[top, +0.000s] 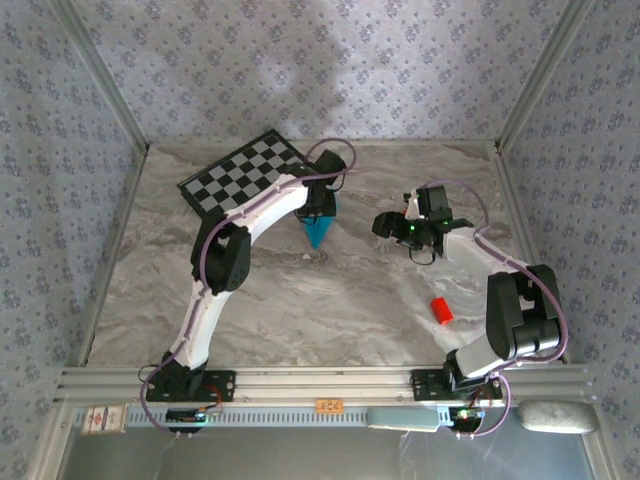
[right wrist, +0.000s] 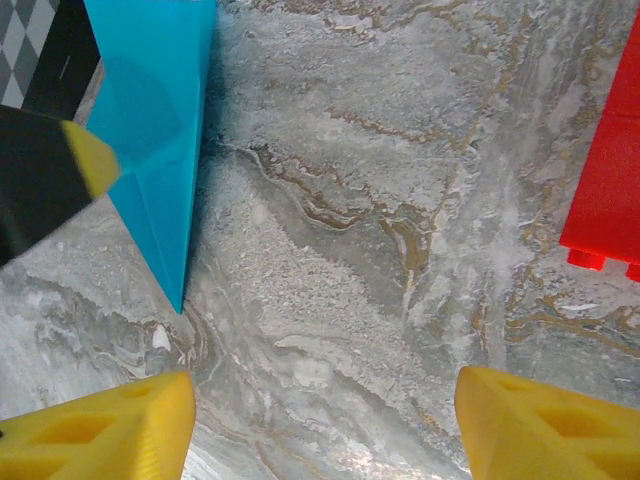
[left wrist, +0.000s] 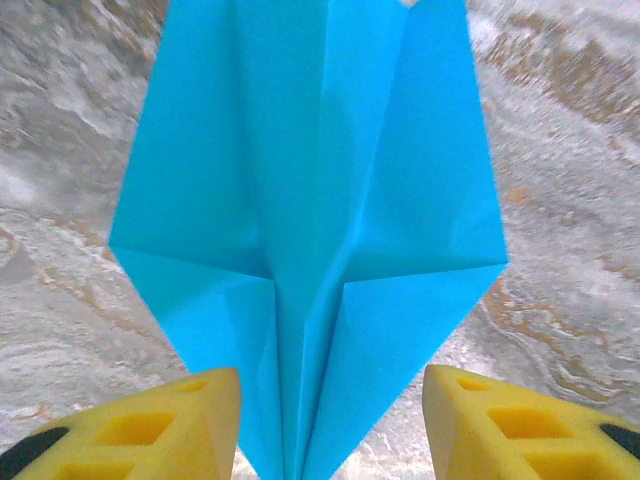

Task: Fold a paper plane with a square sheet of paper (pick it up from the middle)
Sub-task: Move the paper plane to the top-center of the table, then reset both arms

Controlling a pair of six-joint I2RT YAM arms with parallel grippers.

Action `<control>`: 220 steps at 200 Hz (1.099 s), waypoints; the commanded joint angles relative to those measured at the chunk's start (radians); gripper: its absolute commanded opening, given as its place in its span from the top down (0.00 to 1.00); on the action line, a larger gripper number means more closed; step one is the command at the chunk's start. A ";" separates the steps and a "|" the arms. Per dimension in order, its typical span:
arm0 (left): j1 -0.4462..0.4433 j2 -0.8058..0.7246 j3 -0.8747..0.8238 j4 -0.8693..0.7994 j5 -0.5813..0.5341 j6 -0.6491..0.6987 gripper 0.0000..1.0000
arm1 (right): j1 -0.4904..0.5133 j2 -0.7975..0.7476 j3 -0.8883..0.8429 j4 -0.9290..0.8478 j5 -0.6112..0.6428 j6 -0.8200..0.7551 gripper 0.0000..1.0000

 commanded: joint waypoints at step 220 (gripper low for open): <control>0.493 -1.295 -1.570 0.934 -0.454 0.393 0.00 | -0.099 -0.346 -0.502 0.524 0.919 -0.285 0.00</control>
